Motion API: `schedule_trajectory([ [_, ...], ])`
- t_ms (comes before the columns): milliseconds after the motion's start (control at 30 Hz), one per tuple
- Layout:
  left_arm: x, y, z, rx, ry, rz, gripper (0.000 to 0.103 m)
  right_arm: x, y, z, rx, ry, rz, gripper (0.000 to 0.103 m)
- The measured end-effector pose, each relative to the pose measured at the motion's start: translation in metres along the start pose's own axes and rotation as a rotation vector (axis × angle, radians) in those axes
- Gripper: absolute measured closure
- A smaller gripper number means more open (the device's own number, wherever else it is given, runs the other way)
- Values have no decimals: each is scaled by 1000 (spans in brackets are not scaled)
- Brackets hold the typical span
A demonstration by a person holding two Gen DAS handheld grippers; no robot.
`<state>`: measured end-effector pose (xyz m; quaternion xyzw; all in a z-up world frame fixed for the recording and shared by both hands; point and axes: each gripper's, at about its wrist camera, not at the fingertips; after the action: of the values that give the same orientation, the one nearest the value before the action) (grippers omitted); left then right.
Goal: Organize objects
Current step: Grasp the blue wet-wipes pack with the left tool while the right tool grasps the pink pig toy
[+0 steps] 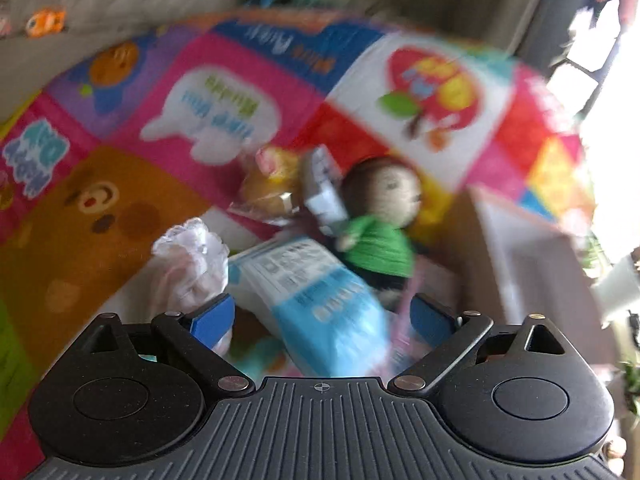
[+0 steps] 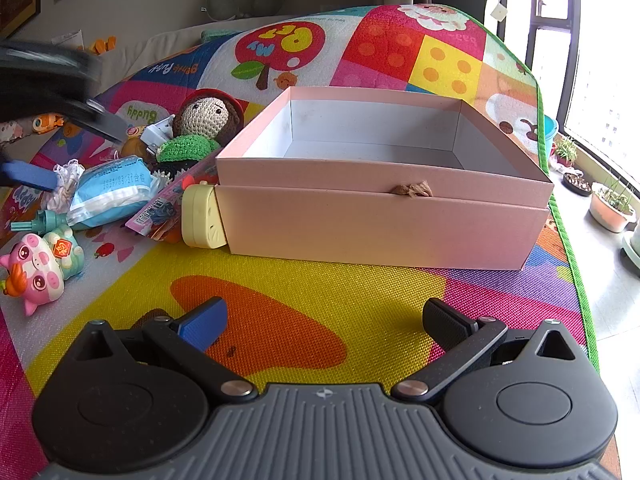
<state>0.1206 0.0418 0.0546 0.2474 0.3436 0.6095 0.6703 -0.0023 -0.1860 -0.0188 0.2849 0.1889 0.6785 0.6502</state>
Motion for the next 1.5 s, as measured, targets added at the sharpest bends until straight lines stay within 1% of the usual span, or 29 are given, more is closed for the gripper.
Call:
schedule_trajectory([
  [67, 1, -24, 3, 69, 15, 16, 14, 0, 0, 0, 0, 0, 0, 0],
  [100, 0, -32, 1, 83, 16, 23, 9, 0, 0, 0, 0, 0, 0, 0],
  [133, -3, -31, 0, 55, -7, 29, 10, 0, 0, 0, 0, 1, 0, 0],
  [167, -7, -32, 0, 56, -32, 42, 26, 0, 0, 0, 0, 0, 0, 0],
  [200, -8, -31, -1, 48, -47, 52, 33, 0, 1, 0, 0, 1, -1, 0],
  [233, -8, -27, -3, 32, -53, 41, 34, 0, 1, 0, 0, 1, -1, 0],
  [300, -5, -17, -5, 3, -77, -18, 44, 0, 1, 0, 0, 1, 0, 0],
  [333, -3, -7, -8, -15, -98, -45, 45, 0, 1, -1, 0, 1, 0, 0],
  [400, 2, 24, -21, -85, -142, -95, 45, 0, 1, -1, 0, 1, 0, 0],
  [467, 14, 64, -40, -174, -168, -152, 46, 0, 1, 0, 5, 4, 5, 0],
  [567, 36, 115, -67, -256, -172, -189, 46, -2, 3, 3, 47, 20, 31, 0],
  [633, 51, 137, -86, -282, -167, -180, 46, -5, 5, 4, 76, 36, 48, 0],
  [700, 66, 150, -106, -286, -155, -163, 46, -6, 7, 5, 108, 49, 50, 0],
  [800, 79, 155, -131, -279, -146, -145, 46, -2, 5, 9, 147, 52, 45, 0],
  [867, 87, 154, -143, -287, -134, -153, 45, -1, 7, 7, 145, 53, 44, 0],
  [933, 97, 154, -147, -296, -96, -164, 45, 2, 7, 7, 138, 72, 61, 0],
  [967, 102, 153, -147, -303, -70, -169, 45, 3, 8, 7, 145, 89, 88, 0],
  [1000, 107, 153, -146, -313, -51, -172, 45, 9, 11, 7, 161, 111, 135, 0],
  [1033, 111, 154, -146, -324, -42, -174, 45, 17, 17, 7, 161, 140, 201, 0],
  [1100, 116, 154, -145, -341, -41, -173, 45, 40, 34, 6, 105, 211, 286, 0],
  [1167, 120, 153, -145, -346, -43, -173, 45, 70, 47, 4, 44, 315, 374, 0],
  [1233, 122, 150, -146, -341, -42, -179, 45, 96, 51, 5, 21, 377, 457, 0],
  [1300, 123, 149, -149, -335, -44, -178, 45, 115, 46, 8, 27, 402, 503, 0],
  [1367, 125, 149, -151, -333, -52, -166, 45, 131, 33, 11, 43, 414, 523, 5],
  [1467, 128, 149, -152, -330, -59, -153, 45, 138, 12, 16, 127, 391, 542, 22],
  [1500, 128, 149, -152, -328, -59, -154, 45, 139, 10, 17, 130, 382, 535, 29],
])
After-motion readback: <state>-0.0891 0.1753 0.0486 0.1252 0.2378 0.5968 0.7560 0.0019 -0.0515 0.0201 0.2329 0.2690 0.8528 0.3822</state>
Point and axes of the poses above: each gripper's, at about its wrist camera, not at the fingertips, and y roughly against the way its jaws point, x to its left, z to its top, and after that the axes turned 10 degrees about -y, right-handed
